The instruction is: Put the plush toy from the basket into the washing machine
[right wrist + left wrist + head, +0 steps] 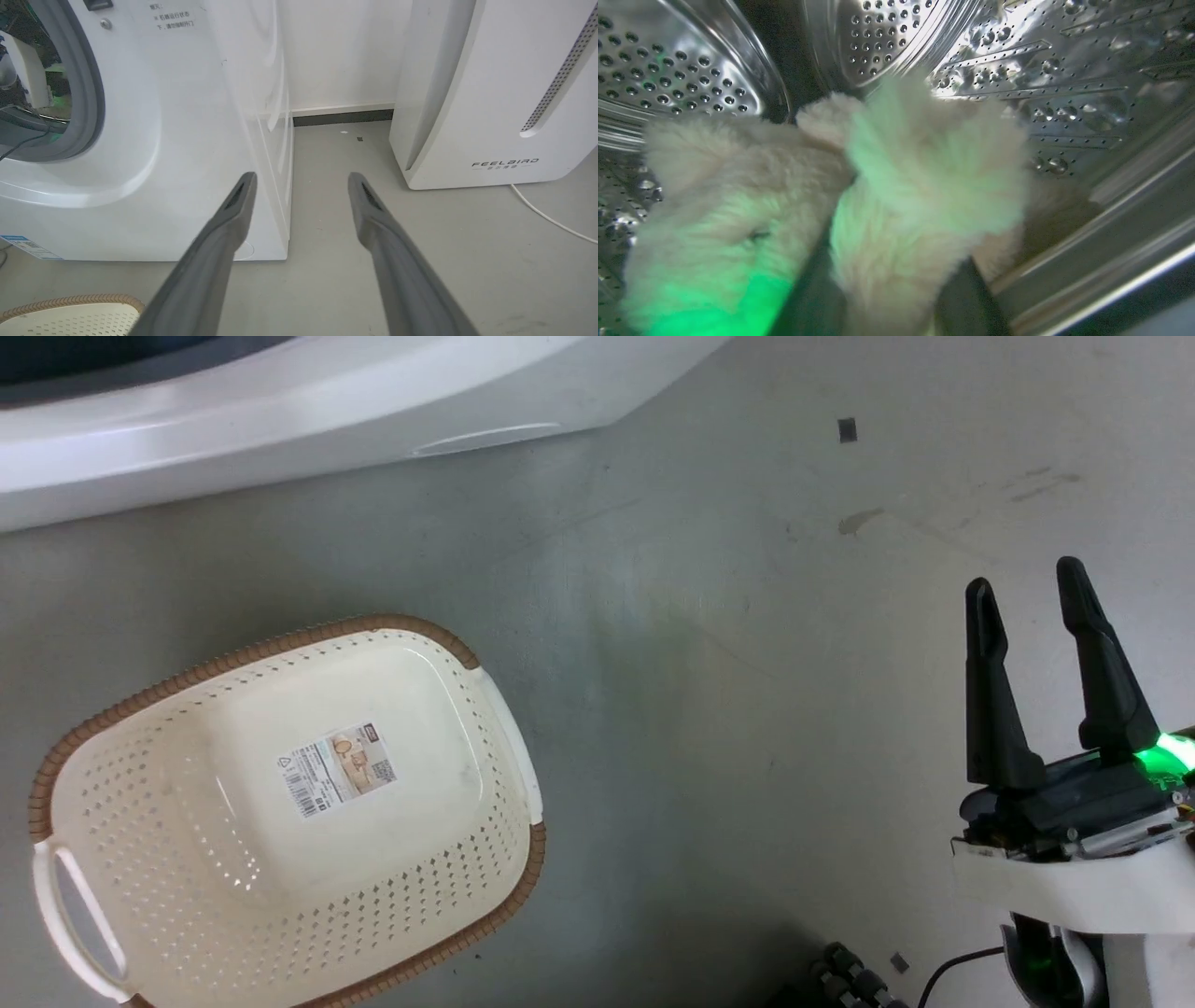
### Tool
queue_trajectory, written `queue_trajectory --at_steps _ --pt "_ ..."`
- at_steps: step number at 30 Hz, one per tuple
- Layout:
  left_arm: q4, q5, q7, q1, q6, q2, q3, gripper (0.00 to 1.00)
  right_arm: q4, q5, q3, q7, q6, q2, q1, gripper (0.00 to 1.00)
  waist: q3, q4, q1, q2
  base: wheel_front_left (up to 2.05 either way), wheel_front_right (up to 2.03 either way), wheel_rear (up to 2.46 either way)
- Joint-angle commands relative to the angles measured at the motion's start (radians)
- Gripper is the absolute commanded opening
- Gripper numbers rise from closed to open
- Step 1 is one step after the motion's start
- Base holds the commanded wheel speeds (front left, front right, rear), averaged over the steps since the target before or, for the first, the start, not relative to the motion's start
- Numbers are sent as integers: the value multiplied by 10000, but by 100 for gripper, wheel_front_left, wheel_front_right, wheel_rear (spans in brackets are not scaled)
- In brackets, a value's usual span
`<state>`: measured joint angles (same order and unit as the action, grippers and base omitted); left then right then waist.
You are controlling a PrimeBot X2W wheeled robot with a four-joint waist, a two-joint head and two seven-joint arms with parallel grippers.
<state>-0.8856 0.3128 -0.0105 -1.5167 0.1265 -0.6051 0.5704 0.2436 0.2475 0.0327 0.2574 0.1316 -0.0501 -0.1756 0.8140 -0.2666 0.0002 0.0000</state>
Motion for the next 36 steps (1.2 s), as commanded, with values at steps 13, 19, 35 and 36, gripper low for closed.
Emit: queue_trajectory --at_steps 13,19,35,36 --pt "-1235 848 2504 1952 -70 1119 310 100 -509 -603 -366 44 -9 -1 -150 100 -2846 904 -2 0 0 0 0" --pt "-68 1231 2714 3863 -521 1660 -220 100 -767 -1016 -379 44 -9 -1 279 100 -4416 1473 -2 0 0 0 0" --pt "7601 435 2721 11507 -2885 2495 -2867 100 -1223 -1227 -243 44 -9 -1 1771 100 -6899 2538 -2 0 0 0 0" --pt "7877 336 2721 11903 -2973 2536 -2954 100 -1253 -1217 -223 44 -9 -1 1833 100 -6994 2560 -2 0 0 0 0"
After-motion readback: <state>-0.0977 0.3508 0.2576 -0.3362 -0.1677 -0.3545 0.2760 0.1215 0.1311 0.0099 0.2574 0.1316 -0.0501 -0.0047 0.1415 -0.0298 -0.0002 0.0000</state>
